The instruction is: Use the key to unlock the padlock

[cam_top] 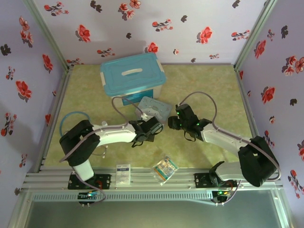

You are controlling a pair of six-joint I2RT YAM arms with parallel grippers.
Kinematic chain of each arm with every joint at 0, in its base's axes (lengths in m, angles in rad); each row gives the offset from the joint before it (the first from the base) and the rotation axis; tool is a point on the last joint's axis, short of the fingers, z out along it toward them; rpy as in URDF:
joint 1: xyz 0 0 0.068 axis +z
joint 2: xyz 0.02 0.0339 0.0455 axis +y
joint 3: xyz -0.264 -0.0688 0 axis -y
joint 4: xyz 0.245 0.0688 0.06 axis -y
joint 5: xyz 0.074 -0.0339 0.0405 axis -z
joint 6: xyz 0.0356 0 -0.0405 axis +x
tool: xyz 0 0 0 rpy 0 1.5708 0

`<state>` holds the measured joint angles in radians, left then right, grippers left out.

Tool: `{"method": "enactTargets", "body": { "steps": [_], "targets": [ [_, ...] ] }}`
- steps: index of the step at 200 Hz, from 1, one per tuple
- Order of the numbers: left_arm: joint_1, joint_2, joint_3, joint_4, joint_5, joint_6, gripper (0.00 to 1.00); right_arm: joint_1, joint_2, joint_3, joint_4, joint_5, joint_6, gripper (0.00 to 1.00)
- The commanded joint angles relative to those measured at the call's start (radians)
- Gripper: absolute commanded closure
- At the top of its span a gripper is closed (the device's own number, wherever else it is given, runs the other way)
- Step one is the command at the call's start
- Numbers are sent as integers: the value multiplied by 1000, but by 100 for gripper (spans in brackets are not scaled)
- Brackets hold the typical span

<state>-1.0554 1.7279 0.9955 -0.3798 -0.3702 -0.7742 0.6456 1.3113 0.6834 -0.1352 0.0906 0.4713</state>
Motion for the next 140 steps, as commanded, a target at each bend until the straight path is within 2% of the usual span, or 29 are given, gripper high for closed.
{"method": "enactTargets", "body": {
  "steps": [1,17,55,85,140],
  "targets": [
    [-24,7,23,-68,-61,6,72,-3,12,-17,19,20,24,49],
    [-43,4,36,-80,-76,8,72,-4,18,-23,28,23,31,49],
    [-62,42,66,-127,-119,7,81,-3,47,-26,53,17,42,50],
    [-85,92,130,-233,-192,15,81,-3,54,-26,48,17,41,50],
    [-142,163,223,-297,-243,24,82,-3,29,-62,66,53,63,50]
  ]
}}
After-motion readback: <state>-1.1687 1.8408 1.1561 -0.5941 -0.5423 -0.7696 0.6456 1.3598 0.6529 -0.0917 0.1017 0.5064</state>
